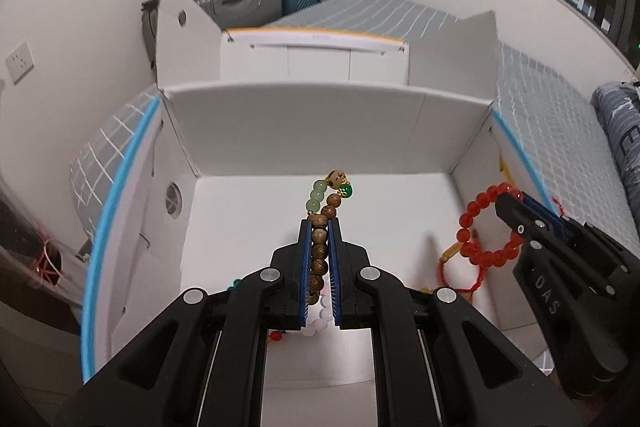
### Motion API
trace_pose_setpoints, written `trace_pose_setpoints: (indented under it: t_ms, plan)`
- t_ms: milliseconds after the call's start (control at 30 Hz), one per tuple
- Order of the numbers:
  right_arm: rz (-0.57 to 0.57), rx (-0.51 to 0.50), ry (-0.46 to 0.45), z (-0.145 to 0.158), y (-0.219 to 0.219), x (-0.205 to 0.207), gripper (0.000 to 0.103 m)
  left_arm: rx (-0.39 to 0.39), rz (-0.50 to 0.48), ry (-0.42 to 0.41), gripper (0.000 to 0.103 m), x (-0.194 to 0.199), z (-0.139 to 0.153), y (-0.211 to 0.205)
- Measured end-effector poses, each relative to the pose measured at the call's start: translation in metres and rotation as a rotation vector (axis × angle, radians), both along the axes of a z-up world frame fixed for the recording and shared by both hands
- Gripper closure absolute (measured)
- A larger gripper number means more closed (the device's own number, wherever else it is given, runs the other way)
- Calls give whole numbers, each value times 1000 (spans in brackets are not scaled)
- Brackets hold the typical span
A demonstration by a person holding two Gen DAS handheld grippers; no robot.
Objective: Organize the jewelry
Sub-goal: 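Open both tools to drop the bracelets into the box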
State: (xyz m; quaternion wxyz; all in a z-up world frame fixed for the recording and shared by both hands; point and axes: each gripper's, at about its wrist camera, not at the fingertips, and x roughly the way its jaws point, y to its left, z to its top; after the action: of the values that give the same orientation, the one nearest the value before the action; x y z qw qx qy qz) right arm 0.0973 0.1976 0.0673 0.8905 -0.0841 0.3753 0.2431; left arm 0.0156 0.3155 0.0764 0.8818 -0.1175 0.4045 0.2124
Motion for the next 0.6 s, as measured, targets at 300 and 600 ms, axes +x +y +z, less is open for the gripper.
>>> trace_pose_setpoints:
  t_ms: [300,600]
  plan:
    - [-22,-51,72,-22,3,14,90,-13,-11,77,95,12,-19,5]
    - [-17,-71,90,-23,5,15,89,0,-8,93,92,11,-20,4]
